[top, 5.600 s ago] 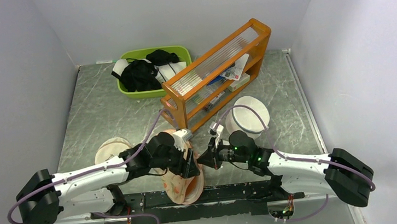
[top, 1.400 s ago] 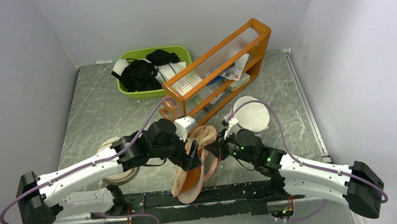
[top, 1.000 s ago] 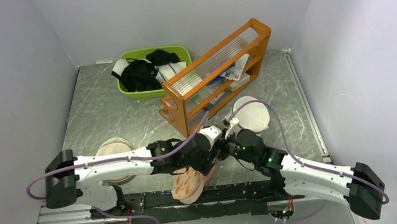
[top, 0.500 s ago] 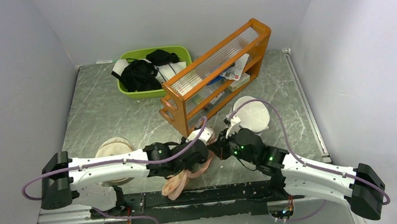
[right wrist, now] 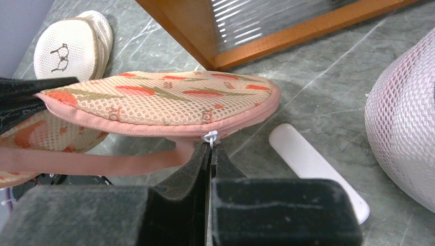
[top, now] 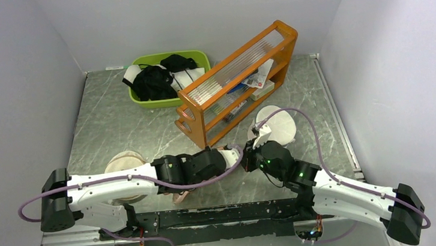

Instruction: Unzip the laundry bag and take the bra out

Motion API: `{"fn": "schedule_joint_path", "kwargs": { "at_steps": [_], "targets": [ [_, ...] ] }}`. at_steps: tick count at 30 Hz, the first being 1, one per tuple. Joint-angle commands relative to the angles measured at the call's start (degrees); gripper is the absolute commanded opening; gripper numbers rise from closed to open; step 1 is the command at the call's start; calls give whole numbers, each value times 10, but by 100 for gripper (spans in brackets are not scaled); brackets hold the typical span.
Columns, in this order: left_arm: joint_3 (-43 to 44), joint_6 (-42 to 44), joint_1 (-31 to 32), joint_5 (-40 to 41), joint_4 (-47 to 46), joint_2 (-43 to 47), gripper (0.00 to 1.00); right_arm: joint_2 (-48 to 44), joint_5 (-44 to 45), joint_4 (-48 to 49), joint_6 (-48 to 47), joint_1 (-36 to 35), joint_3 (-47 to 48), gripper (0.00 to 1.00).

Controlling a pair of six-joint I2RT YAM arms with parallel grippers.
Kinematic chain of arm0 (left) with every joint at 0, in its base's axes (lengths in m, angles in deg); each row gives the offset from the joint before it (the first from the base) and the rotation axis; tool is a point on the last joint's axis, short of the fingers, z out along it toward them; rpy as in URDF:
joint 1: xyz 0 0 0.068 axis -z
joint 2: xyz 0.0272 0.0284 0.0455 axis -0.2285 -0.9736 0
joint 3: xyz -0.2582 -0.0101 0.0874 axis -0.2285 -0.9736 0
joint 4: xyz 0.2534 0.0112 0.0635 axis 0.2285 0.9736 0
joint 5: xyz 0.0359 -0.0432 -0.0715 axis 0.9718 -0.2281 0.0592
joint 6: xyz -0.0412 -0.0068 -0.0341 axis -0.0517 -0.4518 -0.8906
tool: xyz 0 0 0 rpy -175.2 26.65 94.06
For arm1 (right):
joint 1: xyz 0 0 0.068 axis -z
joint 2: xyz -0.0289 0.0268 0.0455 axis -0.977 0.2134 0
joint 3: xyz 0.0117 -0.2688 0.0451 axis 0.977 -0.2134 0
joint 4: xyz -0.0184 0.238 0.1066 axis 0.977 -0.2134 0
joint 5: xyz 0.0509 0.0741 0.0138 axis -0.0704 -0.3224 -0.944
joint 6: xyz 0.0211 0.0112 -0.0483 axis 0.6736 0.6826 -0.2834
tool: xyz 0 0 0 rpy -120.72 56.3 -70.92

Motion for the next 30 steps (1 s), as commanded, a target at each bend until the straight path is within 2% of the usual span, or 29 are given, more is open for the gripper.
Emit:
{"fn": "schedule_joint_path", "kwargs": {
  "at_steps": [1,4,6,10,15,19,23,28,30],
  "targets": [
    [-1,160,2,12,-72,7,7,-6,-19,19,-15,4,-10,0],
    [-47,175,3,-6,-87,5,7,-21,-38,26,-11,4,-24,0],
    [-68,147,3,-62,-75,2,8,-28,-48,36,-13,3,-32,0],
    [-73,88,2,-189,-44,-3,24,-18,-67,43,-18,4,-32,0],
    [-96,30,2,-222,-56,18,46,7,-111,76,-21,4,-36,0],
    [-94,-30,2,-240,-88,57,69,11,-121,91,-17,3,-42,0],
    [-108,-102,1,-259,-171,100,77,11,-133,107,-9,4,-45,0],
    [-138,-193,1,-205,-266,108,74,28,-158,125,-2,4,-53,0],
    [-152,-220,1,-188,-295,95,76,30,-159,126,3,4,-56,0]
  ]
}}
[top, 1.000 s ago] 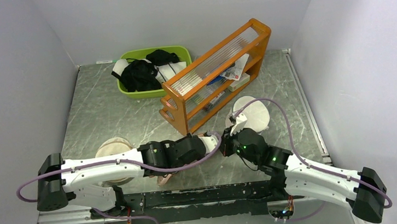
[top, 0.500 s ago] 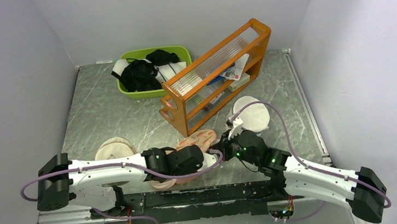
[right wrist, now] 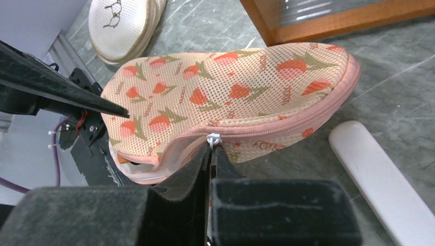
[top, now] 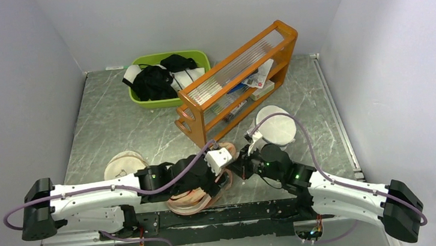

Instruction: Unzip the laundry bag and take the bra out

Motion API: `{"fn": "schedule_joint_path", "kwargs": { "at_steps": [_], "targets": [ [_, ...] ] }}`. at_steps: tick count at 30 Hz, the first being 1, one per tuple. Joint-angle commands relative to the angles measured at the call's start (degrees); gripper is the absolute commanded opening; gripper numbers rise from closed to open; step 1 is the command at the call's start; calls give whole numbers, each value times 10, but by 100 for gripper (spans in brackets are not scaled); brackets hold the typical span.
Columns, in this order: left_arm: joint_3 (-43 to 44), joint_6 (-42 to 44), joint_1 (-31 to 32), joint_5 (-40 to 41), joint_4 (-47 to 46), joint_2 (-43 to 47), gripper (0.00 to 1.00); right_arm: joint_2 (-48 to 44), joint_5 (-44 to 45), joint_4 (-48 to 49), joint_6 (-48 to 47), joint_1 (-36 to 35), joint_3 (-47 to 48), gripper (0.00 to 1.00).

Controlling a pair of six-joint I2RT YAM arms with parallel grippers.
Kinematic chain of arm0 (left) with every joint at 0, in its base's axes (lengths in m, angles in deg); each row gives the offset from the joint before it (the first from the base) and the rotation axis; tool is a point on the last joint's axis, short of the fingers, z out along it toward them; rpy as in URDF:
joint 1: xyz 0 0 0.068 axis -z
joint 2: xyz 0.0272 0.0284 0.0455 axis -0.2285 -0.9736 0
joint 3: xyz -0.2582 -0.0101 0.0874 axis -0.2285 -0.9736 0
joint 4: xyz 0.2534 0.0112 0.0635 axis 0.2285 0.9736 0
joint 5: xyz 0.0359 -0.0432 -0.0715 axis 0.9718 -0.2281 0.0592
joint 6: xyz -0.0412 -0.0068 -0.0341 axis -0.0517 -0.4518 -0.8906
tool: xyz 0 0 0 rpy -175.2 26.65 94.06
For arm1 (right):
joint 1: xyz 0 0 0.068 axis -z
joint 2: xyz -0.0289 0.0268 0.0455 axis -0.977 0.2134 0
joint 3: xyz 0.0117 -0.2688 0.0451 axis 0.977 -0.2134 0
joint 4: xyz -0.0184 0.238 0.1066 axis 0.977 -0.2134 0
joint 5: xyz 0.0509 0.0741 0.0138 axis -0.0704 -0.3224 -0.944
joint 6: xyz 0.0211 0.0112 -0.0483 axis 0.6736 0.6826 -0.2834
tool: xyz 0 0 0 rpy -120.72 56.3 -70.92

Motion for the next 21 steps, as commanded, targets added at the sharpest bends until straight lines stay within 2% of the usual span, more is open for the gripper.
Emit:
{"fn": "schedule_joint_path", "kwargs": {
  "at_steps": [1,7,10,13,18,21],
  "targets": [
    [-35,-93,0,38,-107,-25,78,4,-19,29,11,1,-14,0],
    [-9,-63,0,98,-125,-98,77,2,-21,23,13,1,-6,0],
    [3,-69,-1,156,-115,-140,72,3,-25,23,13,0,-5,0],
    [19,-75,-1,168,-105,-187,69,6,-27,20,14,0,0,0],
    [33,-82,-1,184,-94,-240,47,19,-31,37,20,0,-1,0],
    [35,-103,0,204,-51,-246,28,32,-38,45,26,0,-6,0]
  ]
}}
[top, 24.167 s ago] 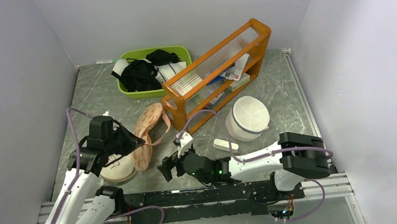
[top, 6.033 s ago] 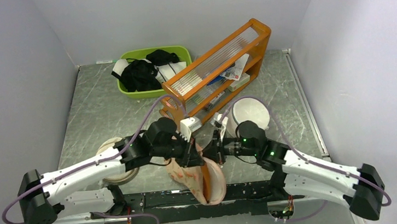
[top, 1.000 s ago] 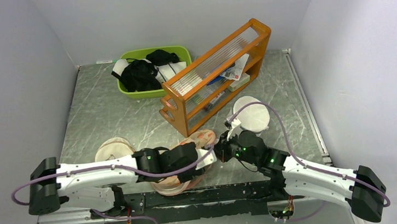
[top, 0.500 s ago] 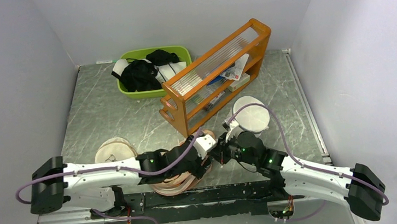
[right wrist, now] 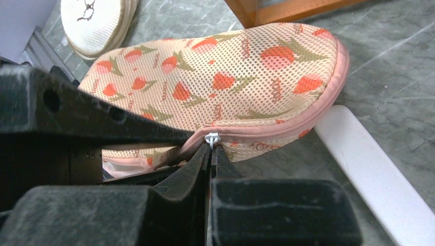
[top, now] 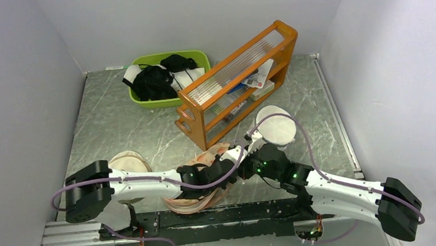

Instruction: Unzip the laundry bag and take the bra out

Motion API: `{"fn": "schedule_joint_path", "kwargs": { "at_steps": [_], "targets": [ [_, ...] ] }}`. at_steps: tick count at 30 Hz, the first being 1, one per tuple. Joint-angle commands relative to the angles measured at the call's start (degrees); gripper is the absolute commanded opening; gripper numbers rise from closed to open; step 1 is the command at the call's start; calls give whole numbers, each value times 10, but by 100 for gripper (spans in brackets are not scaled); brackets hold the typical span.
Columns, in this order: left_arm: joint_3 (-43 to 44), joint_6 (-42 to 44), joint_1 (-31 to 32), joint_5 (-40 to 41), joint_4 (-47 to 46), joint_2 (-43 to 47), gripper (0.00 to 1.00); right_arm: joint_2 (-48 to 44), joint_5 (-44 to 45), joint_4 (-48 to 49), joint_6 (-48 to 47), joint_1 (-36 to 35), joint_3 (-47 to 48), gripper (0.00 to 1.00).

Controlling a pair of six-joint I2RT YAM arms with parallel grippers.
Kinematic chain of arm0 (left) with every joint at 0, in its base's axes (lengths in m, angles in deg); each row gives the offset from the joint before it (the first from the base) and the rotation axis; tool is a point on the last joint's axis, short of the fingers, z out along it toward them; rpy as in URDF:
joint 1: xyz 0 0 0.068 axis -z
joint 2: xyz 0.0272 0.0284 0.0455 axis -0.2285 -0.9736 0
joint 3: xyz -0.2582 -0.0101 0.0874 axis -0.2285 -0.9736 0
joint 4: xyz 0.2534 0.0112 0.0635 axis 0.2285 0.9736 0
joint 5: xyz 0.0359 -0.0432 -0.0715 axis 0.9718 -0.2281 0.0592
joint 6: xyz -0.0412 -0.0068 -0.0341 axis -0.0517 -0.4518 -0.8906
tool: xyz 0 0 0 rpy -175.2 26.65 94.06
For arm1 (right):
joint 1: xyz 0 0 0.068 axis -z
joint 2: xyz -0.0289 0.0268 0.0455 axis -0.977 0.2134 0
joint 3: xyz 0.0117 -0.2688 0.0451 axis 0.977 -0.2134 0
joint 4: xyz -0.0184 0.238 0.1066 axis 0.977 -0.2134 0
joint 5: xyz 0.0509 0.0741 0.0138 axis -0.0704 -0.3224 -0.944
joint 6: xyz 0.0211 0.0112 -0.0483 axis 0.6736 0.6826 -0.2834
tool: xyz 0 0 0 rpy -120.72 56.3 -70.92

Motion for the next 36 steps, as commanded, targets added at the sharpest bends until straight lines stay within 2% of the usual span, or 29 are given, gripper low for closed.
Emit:
{"fn": "schedule_joint_path", "kwargs": {
  "at_steps": [1,3,6,13,18,21,26,27,31,35,36],
  "targets": [
    [8,-10,-1,52,59,-16,22,12,-39,48,13,-7,3,0],
    [-4,-38,0,52,81,4,13,19,-39,35,10,-6,8,0],
    [-41,-59,0,43,88,53,7,25,-33,22,-5,-6,11,0],
    [-114,-65,0,10,85,202,7,48,15,28,-4,-3,1,0],
    [-134,-78,0,23,120,292,7,40,35,10,-13,1,-5,0],
    [-135,-72,0,22,135,321,7,28,50,23,-11,6,-25,0],
    [-149,-65,0,-13,111,351,7,44,27,58,-47,11,-24,0],
    [-148,-66,0,-25,110,347,11,49,18,61,-53,11,-19,0],
    [-137,-48,0,-115,79,320,53,53,-24,69,-83,11,-7,0],
    [-105,-26,0,-205,53,286,80,48,-25,76,-77,11,-12,0],
    [-94,-23,1,-214,50,275,84,48,-35,79,-75,11,-13,0]
  ]
}}
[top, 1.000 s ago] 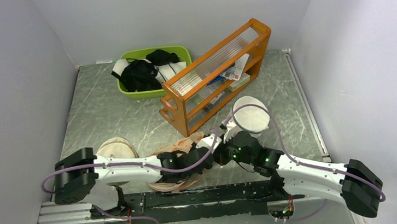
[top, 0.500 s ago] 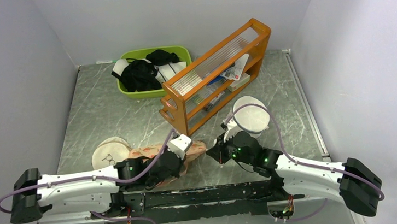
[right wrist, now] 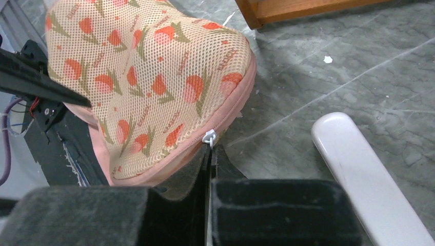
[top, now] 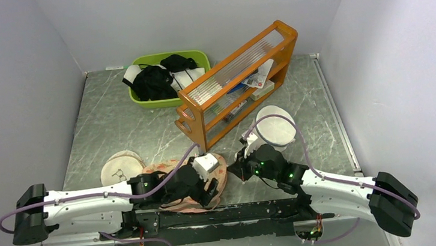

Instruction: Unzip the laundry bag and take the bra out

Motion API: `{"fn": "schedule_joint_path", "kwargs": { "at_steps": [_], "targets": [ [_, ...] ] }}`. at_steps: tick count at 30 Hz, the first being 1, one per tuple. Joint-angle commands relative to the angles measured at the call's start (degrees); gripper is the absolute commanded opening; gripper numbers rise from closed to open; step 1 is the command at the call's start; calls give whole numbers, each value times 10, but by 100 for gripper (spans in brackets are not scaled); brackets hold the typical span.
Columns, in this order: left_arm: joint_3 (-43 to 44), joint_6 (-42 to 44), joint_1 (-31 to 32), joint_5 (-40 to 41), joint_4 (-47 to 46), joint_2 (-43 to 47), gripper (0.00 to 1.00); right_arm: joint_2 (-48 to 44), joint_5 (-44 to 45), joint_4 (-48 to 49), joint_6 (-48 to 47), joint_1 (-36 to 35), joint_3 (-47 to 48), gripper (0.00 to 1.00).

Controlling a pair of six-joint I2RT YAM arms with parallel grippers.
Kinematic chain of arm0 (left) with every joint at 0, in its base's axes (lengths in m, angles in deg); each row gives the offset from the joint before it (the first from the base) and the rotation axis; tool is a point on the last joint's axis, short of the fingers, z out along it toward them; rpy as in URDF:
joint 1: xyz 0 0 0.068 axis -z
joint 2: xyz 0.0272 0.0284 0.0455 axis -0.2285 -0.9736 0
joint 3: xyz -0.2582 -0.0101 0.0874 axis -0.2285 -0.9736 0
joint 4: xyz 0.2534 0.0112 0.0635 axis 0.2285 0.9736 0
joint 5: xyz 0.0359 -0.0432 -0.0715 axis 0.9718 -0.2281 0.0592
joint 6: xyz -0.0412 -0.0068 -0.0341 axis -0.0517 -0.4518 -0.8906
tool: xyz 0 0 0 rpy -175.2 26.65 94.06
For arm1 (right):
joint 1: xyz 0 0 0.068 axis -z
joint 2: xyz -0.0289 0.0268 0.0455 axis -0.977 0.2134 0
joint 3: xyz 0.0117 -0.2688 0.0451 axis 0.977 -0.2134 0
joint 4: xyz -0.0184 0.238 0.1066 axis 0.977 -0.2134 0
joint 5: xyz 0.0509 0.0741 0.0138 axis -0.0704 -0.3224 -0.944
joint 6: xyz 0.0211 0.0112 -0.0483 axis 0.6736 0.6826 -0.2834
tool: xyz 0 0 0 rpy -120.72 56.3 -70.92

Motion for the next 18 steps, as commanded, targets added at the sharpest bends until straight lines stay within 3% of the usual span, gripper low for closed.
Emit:
{"fn": "schedule_joint_path", "kwargs": {
  "at_steps": [1,5,11,18],
  "targets": [
    [56,25,-2,-99,-47,-40,85,-5,-31,32,-10,4,0,0],
    [100,58,-2,-73,-53,-103,84,-10,-50,47,10,3,-5,0],
    [135,42,-1,47,-36,-196,80,-32,-56,48,31,4,-12,0],
    [115,2,0,86,-32,-222,66,-28,-63,34,25,4,-1,0]
  ]
}}
